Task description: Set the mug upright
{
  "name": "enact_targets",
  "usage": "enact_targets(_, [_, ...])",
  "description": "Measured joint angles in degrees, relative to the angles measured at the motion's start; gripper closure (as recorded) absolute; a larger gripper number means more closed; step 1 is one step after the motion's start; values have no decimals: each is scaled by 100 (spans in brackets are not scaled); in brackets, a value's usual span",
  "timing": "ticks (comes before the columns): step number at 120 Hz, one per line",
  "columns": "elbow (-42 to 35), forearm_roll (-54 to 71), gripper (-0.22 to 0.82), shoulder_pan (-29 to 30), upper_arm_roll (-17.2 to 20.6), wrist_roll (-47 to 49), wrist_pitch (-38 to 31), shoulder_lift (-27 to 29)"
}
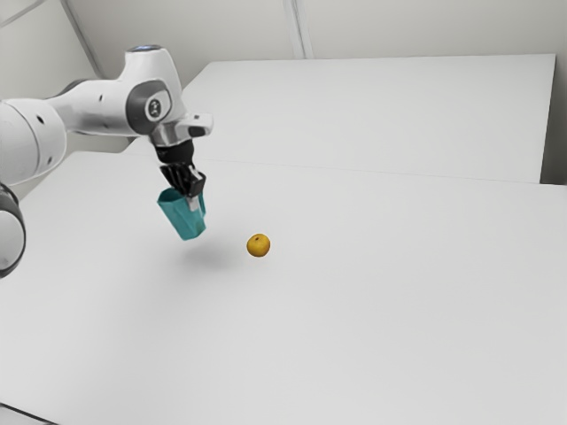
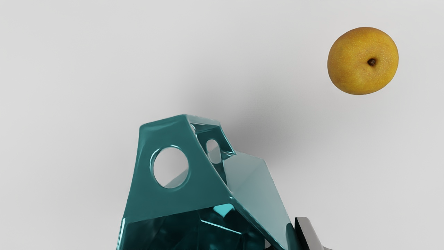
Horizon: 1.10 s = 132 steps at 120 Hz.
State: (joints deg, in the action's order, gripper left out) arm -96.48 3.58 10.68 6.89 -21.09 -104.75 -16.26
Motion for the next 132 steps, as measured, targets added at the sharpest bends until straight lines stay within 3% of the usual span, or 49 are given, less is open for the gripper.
enact_targets(23, [-404, 66, 78, -48, 112, 532, -470, -67])
enact_targets(67, [-497, 97, 77, -125, 138, 1216, -896, -346])
enact_targets(72, [-497, 89, 73, -151, 138, 1265, -912, -351])
enact_targets(89, [-497, 55, 41, -170, 137, 1399, -937, -340])
enact_targets(100, [-490, 37, 27, -173, 142, 1463, -917, -256])
enact_targets(132, [-329, -52, 8, -260, 152, 1595, -401, 512])
